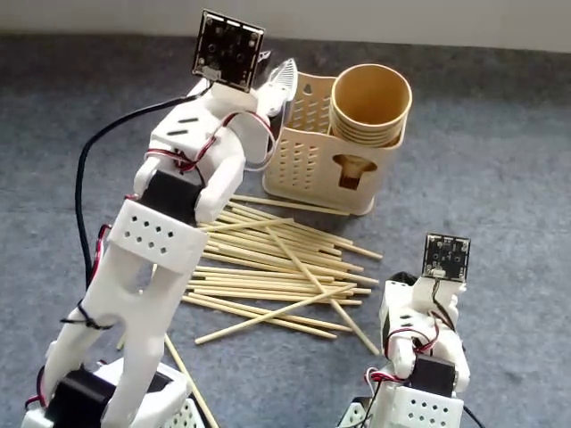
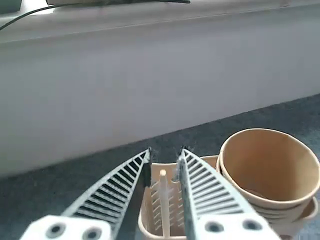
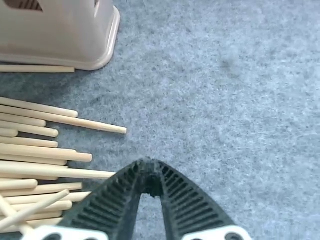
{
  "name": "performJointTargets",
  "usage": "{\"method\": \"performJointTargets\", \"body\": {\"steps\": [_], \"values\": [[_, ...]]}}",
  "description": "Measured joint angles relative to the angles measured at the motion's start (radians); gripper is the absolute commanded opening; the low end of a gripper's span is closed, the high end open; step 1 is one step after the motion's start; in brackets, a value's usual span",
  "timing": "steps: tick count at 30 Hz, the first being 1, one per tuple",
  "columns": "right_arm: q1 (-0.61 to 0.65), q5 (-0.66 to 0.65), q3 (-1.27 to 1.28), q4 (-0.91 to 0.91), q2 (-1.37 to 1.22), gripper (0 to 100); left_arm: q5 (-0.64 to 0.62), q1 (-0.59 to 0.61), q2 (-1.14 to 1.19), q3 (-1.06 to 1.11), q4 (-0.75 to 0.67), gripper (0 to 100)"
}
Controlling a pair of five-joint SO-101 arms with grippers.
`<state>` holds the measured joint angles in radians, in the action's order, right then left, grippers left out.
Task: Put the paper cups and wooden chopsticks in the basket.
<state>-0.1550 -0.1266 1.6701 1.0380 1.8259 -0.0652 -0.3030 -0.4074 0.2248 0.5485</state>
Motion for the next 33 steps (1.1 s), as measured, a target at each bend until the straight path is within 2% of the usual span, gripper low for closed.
{"method": "performJointTargets", "body": {"steps": [4, 14, 20, 25, 28, 33], "values": [[0.000, 0.000, 0.000, 0.000, 0.000, 0.5, 0.000, 0.000, -0.044, 0.000, 0.112, 11], [0.002, 0.000, 0.000, 0.000, 0.000, 0.5, 0.000, 0.020, -0.215, 0.041, 0.562, 11], [0.002, 0.000, 0.000, 0.000, 0.000, 0.5, 0.006, 0.120, -0.308, 0.285, 0.586, 11], [0.002, 0.000, 0.000, 0.000, 0.000, 0.5, 0.103, 0.282, -0.399, 0.462, 0.594, 11], [0.002, 0.000, 0.000, 0.000, 0.000, 0.5, 0.163, 0.384, -0.427, 0.545, 0.594, 16], [0.002, 0.000, 0.000, 0.000, 0.000, 0.5, 0.187, 0.537, -0.431, 0.603, 0.675, 20]]}}
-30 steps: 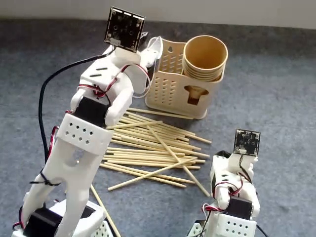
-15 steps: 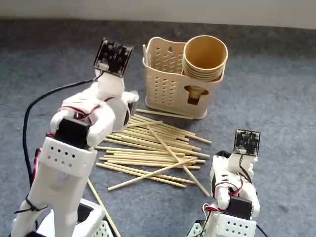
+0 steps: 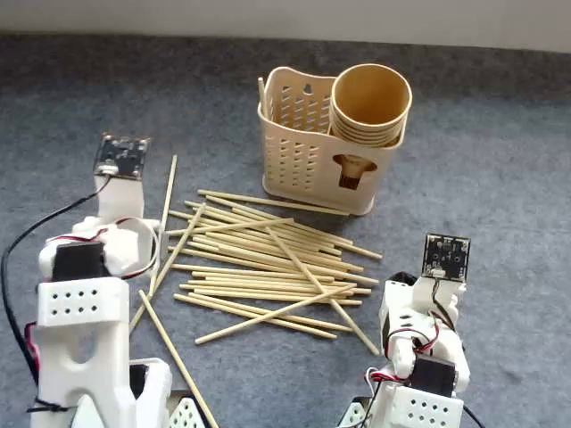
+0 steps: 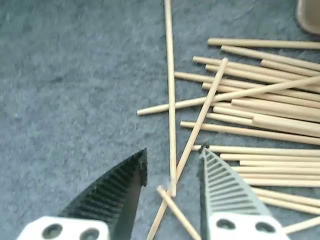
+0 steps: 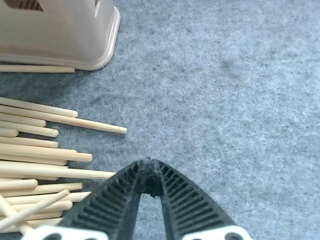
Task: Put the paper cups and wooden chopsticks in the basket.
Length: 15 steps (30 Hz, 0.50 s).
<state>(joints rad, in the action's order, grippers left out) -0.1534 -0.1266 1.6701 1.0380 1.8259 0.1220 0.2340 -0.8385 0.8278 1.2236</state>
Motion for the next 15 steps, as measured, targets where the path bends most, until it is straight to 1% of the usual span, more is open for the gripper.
{"method": "performJointTargets", "body": {"steps": [4, 7, 15], "values": [[0.000, 0.000, 0.000, 0.000, 0.000, 0.5, 0.051, 0.055, -0.002, 0.014, 0.095, 20], [0.000, 0.000, 0.000, 0.000, 0.000, 0.5, 0.058, 0.077, -0.002, 0.057, 0.106, 20], [0.000, 0.000, 0.000, 0.000, 0.000, 0.5, 0.061, 0.078, -0.002, 0.184, 0.095, 20]]}}
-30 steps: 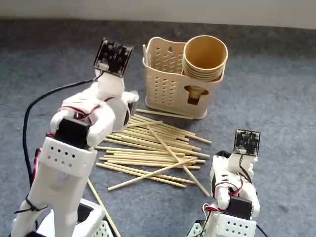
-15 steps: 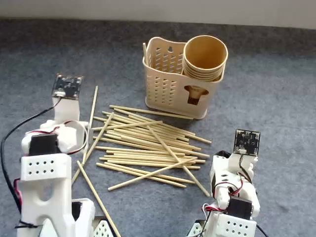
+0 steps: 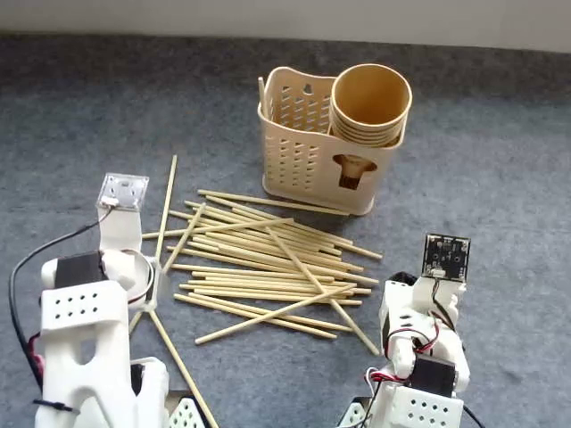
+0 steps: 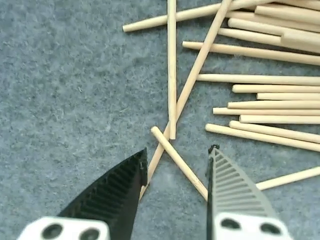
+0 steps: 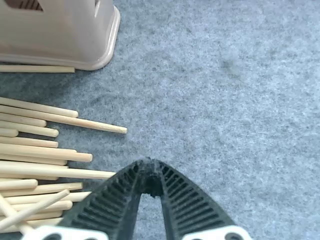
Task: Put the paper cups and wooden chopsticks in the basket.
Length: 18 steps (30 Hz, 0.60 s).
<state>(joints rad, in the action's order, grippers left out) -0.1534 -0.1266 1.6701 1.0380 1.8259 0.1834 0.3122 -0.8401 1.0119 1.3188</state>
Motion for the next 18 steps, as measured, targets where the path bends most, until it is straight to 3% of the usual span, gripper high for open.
{"method": "performJointTargets", "body": {"steps": [5, 11, 18], "values": [[0.000, 0.000, 0.000, 0.000, 0.000, 0.5, 0.000, 0.000, 0.000, 0.094, -0.014, 20], [0.000, 0.000, 0.000, 0.000, 0.000, 0.5, 0.000, 0.000, 0.000, 0.226, -0.137, 20], [0.000, 0.000, 0.000, 0.000, 0.000, 0.5, 0.000, 0.000, -0.002, 0.284, -0.219, 10]]}}
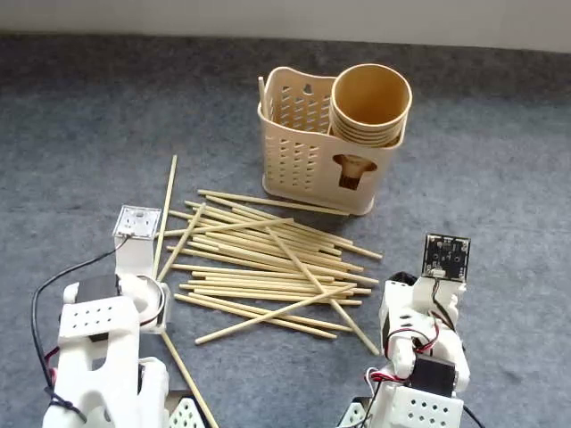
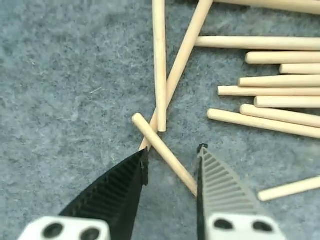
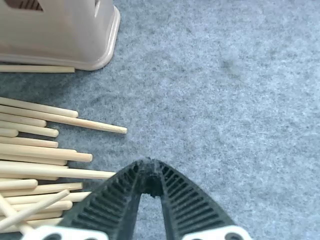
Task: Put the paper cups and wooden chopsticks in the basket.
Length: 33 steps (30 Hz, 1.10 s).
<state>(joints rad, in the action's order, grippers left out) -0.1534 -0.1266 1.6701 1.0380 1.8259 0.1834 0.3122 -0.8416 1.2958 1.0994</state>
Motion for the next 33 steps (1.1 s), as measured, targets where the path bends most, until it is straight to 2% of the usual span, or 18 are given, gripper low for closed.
{"method": "performJointTargets", "body": {"steps": [17, 25, 33], "values": [[0.000, 0.000, 0.000, 0.000, 0.000, 0.5, -0.002, 0.002, 0.000, 0.011, -0.038, 9], [0.000, 0.000, 0.000, 0.000, 0.000, 0.5, -0.032, 0.000, -0.009, 0.011, -0.069, 3], [0.000, 0.000, 0.000, 0.000, 0.000, 0.5, -0.038, -0.043, -0.014, -0.075, -0.071, 3]]}}
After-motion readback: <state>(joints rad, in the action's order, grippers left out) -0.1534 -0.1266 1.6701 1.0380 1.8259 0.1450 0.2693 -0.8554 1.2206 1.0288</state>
